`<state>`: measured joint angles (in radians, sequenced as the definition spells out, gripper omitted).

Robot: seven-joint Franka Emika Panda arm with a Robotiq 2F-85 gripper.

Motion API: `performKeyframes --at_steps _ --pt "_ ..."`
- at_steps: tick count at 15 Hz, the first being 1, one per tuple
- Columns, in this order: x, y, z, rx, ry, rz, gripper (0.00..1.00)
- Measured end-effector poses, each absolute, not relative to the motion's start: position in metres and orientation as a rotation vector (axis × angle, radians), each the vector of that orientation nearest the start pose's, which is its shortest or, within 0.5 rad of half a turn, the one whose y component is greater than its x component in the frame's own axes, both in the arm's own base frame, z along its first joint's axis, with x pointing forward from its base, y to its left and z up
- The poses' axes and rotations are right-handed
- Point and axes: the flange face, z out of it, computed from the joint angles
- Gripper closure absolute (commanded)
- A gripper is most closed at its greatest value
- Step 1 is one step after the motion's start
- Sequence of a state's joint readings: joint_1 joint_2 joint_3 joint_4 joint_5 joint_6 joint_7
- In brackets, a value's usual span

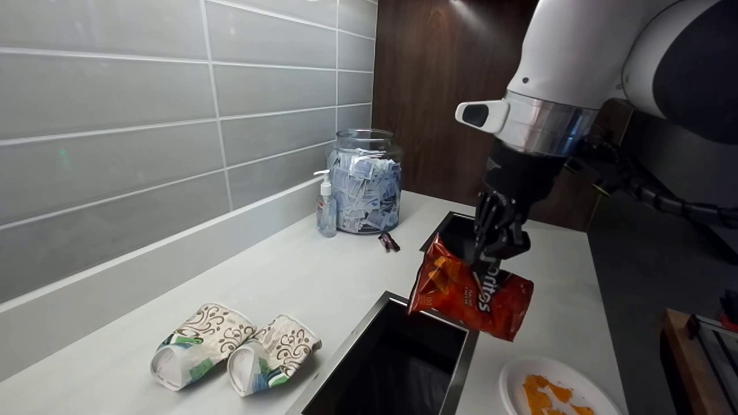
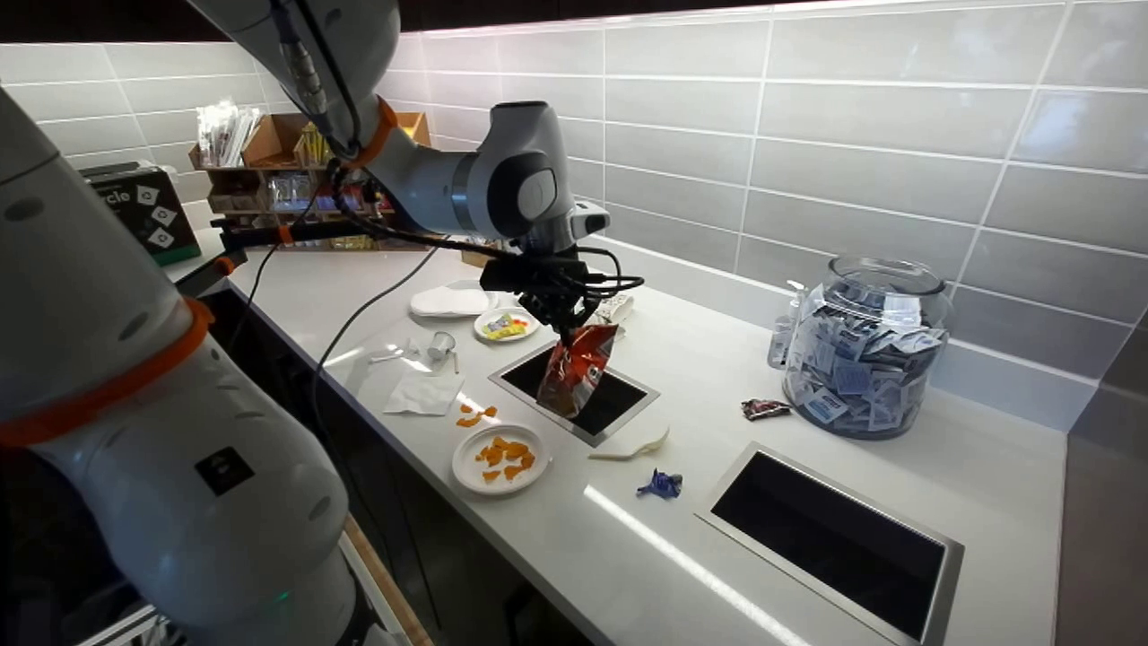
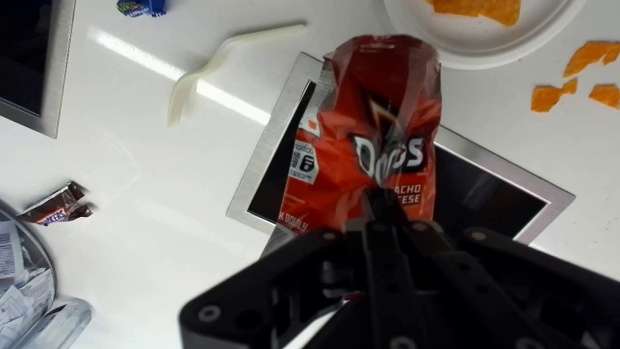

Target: Empty the packet of doritos onto the plate with doritos on it

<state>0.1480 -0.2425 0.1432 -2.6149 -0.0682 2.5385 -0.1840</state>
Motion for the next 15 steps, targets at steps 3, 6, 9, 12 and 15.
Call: performKeyframes --at_steps 3,6,9,12,15 --pt "0.408 0.129 0.356 -3.084 -0.806 -0.354 1.00" --pt "0.394 0.136 0.359 -3.080 -0.771 -0.424 1.00" --pt "0.373 0.142 0.358 -3.095 -0.694 -0.459 1.00" --pt "0.365 0.156 0.370 -3.122 -0.630 -0.513 0.99" --pt "0.364 0.159 0.373 -3.130 -0.611 -0.527 0.99"
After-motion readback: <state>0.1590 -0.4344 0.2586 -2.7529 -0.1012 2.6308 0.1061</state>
